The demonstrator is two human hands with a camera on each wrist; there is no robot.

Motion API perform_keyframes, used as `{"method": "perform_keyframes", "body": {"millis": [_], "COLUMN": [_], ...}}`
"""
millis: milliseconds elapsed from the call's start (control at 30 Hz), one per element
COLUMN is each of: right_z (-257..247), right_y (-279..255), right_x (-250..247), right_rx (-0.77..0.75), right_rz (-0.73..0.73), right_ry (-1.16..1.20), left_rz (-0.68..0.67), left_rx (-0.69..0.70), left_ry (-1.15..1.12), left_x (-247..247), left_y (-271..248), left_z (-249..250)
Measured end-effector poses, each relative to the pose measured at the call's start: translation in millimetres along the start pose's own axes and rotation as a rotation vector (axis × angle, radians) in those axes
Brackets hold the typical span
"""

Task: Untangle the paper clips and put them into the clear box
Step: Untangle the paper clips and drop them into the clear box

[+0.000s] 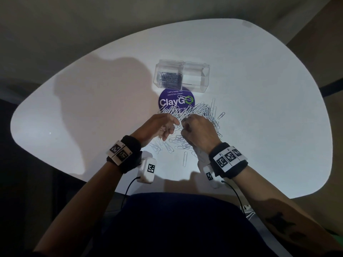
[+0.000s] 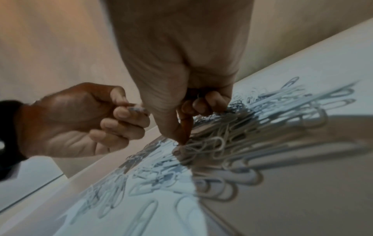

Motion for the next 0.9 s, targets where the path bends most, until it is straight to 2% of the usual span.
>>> {"method": "perform_keyframes", "body": {"millis": [100, 200, 300, 433, 533, 633, 700, 800, 900], "right_z": [3.0, 5.3, 8.4, 16.6, 18.3, 18.6, 16.2, 17.2, 26.2], "right_y": [-0.9, -1.5, -1.8, -0.1, -0.2, 0.3, -0.3, -0.6, 0.5], "right_x": [1.5, 1.4, -15.2, -28.1, -28.0, -25.4, -25.9, -26.4, -23.4], "right_rx": [-0.007, 0.004, 0.094, 0.377, 0.457, 0.433, 0.375, 0.339, 0.342], "right_rz": [-0.046, -0.093, -0.097, -0.333, -0.359, -0.364, -0.375, -0.296, -0.218], "right_ry": [-0.022, 0.029, 0.385, 1.053, 1.275, 1.272, 1.199, 1.091, 0.961], "left_rz": [-0.002, -0.012, -0.035, -0.006, 0.05, 0.113, 0.119, 0.028, -0.016], "left_rx": [-0.061, -0.031, 0.021, -0.009, -0.062, -0.126, -0.125, 0.032, 0.185], "left_ry": [-0.034, -0.043, -0.028, -0.08, -0.155, -0.1, 0.097, 0.489, 0.714], "left_x": [2.3, 2.6, -0.4, -1.5, -0.5, 2.0, 4.5, 10.7, 12.1], "left_y": [0.5, -1.3, -4.0, -3.5, -2.0, 1.5, 4.8, 5.6, 1.0], "left_z": [-5.2, -7.2, -9.2, -9.5, -5.4, -6.4, -8.5, -9.3, -9.5]}}
Point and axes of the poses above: each hand's wrist, its own y-axis towards the middle knuckle, its own x-axis out of the palm, z = x × y, the point moved 4 cm from there along y, towards the middle knuckle, and after that the axes turned 14 degrees about x, right-handed, at the moved point
